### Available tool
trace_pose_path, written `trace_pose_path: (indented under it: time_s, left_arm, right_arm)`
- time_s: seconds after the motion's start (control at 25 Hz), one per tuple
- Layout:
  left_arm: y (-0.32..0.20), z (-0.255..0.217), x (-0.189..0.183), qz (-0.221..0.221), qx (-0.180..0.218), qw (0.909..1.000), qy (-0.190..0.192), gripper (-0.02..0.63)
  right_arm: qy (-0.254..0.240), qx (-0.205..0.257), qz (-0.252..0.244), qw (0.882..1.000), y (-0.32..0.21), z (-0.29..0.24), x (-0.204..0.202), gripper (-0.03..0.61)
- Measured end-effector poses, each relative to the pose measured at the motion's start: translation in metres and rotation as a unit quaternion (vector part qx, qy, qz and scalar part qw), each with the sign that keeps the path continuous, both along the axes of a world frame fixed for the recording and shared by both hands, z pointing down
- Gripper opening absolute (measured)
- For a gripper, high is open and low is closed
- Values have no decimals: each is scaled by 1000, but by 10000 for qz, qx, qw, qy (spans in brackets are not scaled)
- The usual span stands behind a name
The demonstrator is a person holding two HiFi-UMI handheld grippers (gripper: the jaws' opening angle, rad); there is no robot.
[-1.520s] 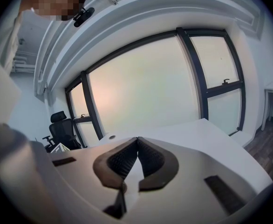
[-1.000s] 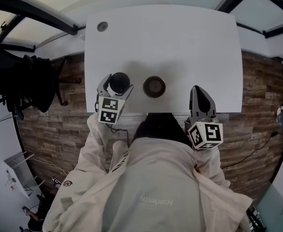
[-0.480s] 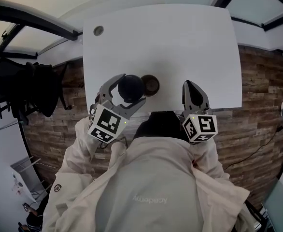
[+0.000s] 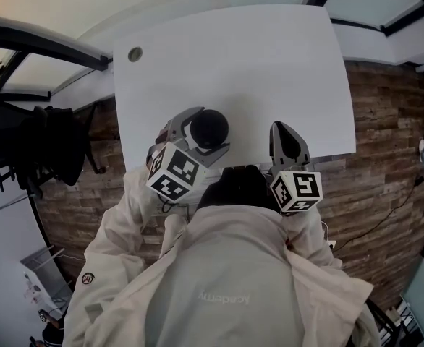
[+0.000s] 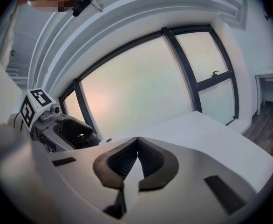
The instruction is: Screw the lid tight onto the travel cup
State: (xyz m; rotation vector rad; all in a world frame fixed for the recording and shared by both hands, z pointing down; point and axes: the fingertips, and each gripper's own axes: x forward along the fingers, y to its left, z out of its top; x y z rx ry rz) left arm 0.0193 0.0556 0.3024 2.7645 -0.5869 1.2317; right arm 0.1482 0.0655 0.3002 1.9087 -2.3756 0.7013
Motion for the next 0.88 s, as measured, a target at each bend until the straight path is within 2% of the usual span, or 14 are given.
trace_pose_path:
  time_s: [0.24, 0.6, 0.88]
  left_arm:
    - [-3, 11, 3, 23, -50, 9998, -198, 419]
    - [-7, 17, 2, -291, -80, 9995, -94, 419]
    - [-1, 24, -3, -432, -268, 9987, -11, 419]
  right_arm:
    - [-39, -40, 56, 10000, 0, 5, 5, 21]
    - [-52, -84, -10, 10000, -4, 9, 10, 21]
    - [-72, -99, -99, 9999, -4, 13, 2, 21]
